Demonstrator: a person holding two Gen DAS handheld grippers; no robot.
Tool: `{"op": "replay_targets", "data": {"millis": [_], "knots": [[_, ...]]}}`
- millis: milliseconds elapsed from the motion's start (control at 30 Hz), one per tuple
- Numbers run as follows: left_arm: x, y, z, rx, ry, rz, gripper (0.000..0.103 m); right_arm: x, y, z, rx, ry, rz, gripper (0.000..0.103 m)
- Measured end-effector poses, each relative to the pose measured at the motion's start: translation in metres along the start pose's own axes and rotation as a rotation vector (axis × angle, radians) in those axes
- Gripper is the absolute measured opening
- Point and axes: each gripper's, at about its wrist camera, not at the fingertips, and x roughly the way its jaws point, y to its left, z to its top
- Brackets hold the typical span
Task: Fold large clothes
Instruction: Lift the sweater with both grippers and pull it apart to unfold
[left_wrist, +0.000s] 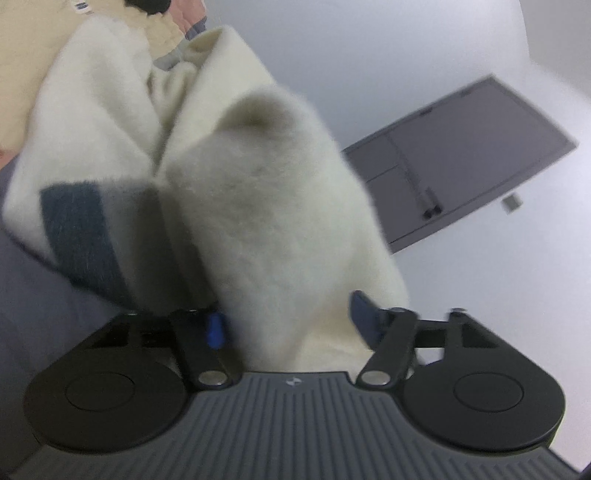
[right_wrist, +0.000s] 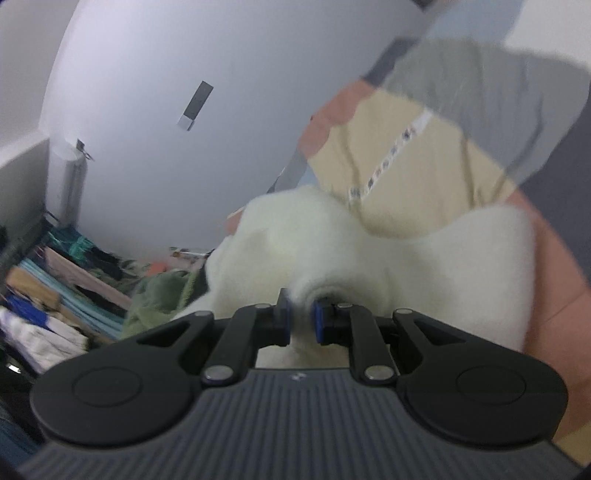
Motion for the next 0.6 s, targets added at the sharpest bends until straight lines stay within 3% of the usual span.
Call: {"op": "replay_targets", "data": {"millis": [67,133,233,467,600], "knots": [[0.004,0.006,-0.001,-0.019,0.0,0.001,0.041,0.005,0.001,-0.001,-0.01,0.02,0.016,0.015],[0.0,0.005,-0.001,-0.027,-0.009,-0.009,0.028,0.008,0.007,-0.003,-0.049,0.027,0.013,0.015],[-0.013,-0.009,0.0,0.028,-0.029,-0.018,0.017,0.009,0.014,-0.005,-0.085,0.03,0.012,0.015],[-0.07,-0.046,-0.006,0.101,-0.1,-0.127,0.014,0.005,0.027,-0.011,-0.138,0.038,0.008,0.015],[-0.102,-0.058,-0.015,0.085,-0.09,-0.111,0.013,-0.007,0.044,-0.019,-0.166,0.048,0.012,0.015]]}}
